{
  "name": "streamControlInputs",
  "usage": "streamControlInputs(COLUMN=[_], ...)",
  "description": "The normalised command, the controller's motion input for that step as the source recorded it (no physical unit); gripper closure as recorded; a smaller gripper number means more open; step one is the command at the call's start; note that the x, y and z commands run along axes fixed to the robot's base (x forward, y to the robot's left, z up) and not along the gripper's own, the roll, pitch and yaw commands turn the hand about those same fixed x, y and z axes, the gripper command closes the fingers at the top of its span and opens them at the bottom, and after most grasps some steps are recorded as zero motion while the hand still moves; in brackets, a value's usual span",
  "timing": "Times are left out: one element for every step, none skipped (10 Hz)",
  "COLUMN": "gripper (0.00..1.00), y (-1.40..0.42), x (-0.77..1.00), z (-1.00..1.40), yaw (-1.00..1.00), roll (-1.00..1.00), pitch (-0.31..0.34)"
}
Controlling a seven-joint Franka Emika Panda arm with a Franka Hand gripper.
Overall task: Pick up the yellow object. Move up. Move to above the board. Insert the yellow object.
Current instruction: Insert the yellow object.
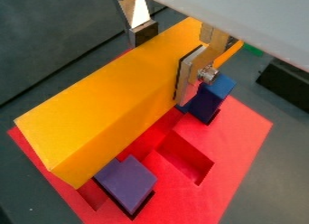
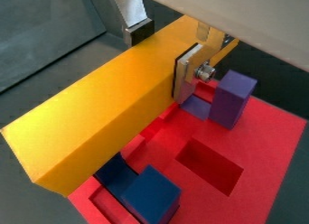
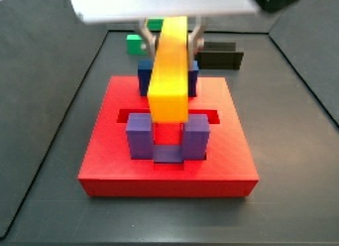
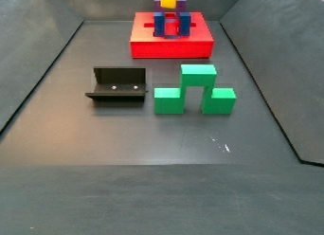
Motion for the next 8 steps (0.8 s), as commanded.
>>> streamControlInputs(gripper=[1.0,1.0,1.0,1.0,1.0,1.0,1.0,1.0], y=[-0.13,-0.12,-0.07,-0.06,-0.07,-0.04,0.0,0.0], x=[0.0,0.0,0.06,0.06,0.08,0.07,0.02,0.0], z=[-0.46,-0.38,-0.26,-0.24,-0.21,-0.17,-0.13,0.0], yaw=[0.03,0.04,0.09,0.11,0.13,0.14,0.13,0.15], roll=[0.25,0.21,0.2,0.22,0.2,0.15,0.12,0.0], pitch=[-0.044,-0.039,-0.009,0.0,0.0,0.0,0.0,0.0])
